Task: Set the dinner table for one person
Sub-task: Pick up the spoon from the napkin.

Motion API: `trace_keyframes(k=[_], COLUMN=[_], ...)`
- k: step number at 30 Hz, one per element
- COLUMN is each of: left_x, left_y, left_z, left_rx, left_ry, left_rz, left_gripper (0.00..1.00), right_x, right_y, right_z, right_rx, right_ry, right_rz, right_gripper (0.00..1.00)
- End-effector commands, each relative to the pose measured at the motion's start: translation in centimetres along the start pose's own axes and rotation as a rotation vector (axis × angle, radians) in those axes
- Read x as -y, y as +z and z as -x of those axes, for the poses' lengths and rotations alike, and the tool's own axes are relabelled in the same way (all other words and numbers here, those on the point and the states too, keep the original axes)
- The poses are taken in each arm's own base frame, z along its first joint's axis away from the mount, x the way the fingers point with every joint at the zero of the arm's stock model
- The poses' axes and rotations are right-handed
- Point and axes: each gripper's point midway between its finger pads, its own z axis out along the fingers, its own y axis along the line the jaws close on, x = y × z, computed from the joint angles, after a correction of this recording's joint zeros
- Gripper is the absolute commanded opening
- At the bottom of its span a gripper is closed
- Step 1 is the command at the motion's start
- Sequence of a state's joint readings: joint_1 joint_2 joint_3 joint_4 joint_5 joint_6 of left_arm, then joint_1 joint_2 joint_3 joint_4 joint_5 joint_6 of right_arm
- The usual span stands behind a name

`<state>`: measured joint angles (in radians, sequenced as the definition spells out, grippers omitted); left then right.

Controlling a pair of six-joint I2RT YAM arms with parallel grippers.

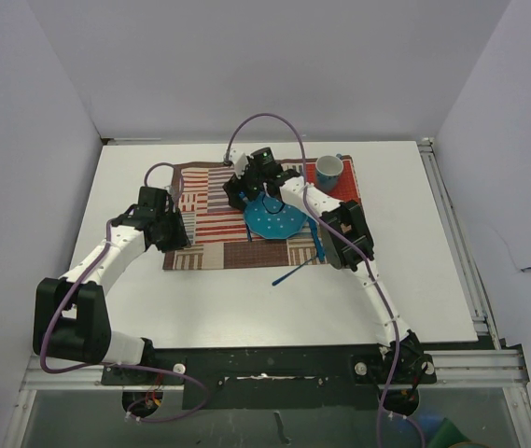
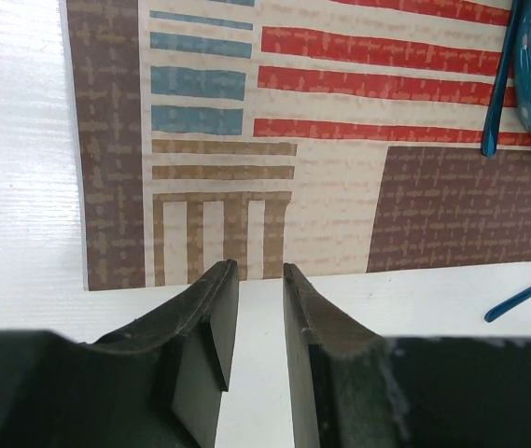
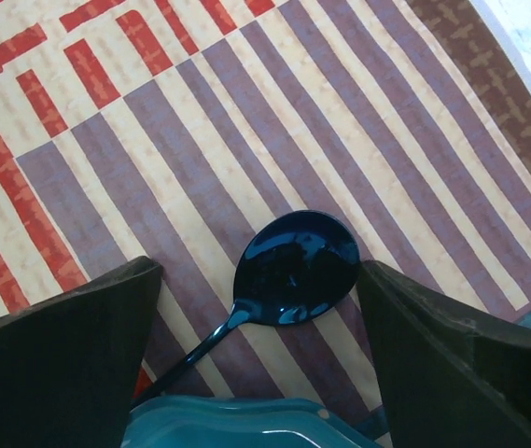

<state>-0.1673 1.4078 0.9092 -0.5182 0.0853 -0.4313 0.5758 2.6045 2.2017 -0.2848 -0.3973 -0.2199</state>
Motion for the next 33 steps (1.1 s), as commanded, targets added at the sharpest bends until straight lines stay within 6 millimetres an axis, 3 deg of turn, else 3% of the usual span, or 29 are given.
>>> trace_keyframes(k=[1,3,4,6,7,19,23,27,33], left_x=[0.8,0.8,0.8,0.7,0.7,0.7,0.8,0.8,0.7], left_y=[-1.1,-1.1,-1.2,-1.2,-1.2,-1.3,-1.3,-1.3,-1.2], left_z=[2.3,2.3,2.3,2.3,2.3,2.4,2.4,2.4,2.4], left_rx=[0.089,0.09,0.093,0.095,0.096,0.097,0.101,0.1,0.095], left_ry=[0.021,0.021,0.021,0.021,0.021,0.019,0.018,0.018,0.017], left_rz=[-0.036,-0.037,-0.036,-0.034,-0.033,-0.035,-0.037,-0.037,-0.032], left_gripper=[0.26,0.26,0.26,0.26,0.26,0.26,0.26,0.26,0.26], right_x=[-0.7,-0.8,-0.9,-0.9,-0.8,-1.3,-1.9,-3.4,-6.9], right_y=[-1.6,-1.7,-1.8,-2.1,-2.2,-3.3,-3.8,-4.4,-6.3], right_z=[1.4,1.3,1.4,1.5,1.6,1.3,2.1,3.8,8.3], right_rx=[-0.002,-0.009,-0.01,-0.01,-0.011,-0.027,-0.009,0.01,0.058], right_ry=[0.029,0.034,0.037,0.042,0.047,0.076,0.088,0.078,0.007], right_rz=[0.013,0.016,0.017,0.012,0.004,0.003,0.014,0.05,0.091], right_gripper=[0.77,0.57,0.36,0.06,0.0,0.0,0.0,0.0,0.0])
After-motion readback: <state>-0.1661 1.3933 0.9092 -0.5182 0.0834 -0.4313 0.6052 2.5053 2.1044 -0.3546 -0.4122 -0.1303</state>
